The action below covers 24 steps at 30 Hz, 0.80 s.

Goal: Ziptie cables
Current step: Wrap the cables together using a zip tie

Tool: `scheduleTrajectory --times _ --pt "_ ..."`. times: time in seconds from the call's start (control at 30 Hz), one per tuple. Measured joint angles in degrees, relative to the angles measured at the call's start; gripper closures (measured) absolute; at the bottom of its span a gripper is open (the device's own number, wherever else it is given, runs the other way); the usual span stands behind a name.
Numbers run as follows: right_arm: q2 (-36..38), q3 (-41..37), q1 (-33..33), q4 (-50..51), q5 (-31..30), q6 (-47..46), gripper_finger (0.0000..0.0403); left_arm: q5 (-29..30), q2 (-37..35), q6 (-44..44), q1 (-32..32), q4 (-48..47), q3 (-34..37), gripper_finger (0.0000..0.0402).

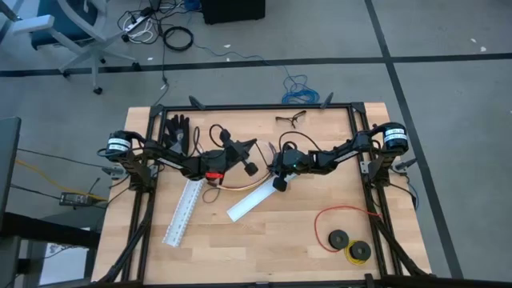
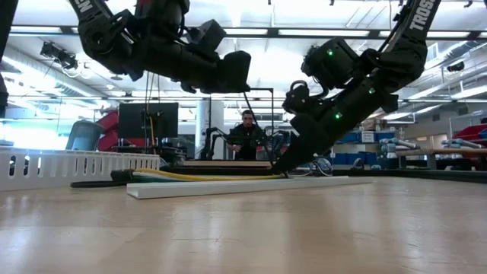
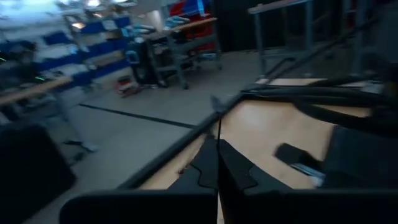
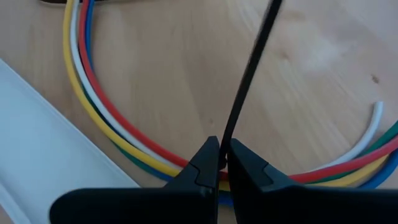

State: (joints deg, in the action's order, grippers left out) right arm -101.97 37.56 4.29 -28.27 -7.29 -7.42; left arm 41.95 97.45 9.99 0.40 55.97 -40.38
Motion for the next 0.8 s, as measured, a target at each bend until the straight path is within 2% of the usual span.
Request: scheduleTrajectory --times 0.17,0.4,0.8 --pt "0.0 0.0 0.0 1.2 0.0 0.0 0.0382 3.6 0.0 4.6 0.0 3.0 0.0 0.0401" --pt "0.0 0.0 0.0 2.3 0.7 0.0 0.0382 6.7 0.0 5.1 0.0 3.4 0.0 0.0401" --pt "0.0 0.0 0.0 2.6 1.3 -0.1 0.0382 8.5 0.0 8.3 0.0 4.9 0.0 0.0401"
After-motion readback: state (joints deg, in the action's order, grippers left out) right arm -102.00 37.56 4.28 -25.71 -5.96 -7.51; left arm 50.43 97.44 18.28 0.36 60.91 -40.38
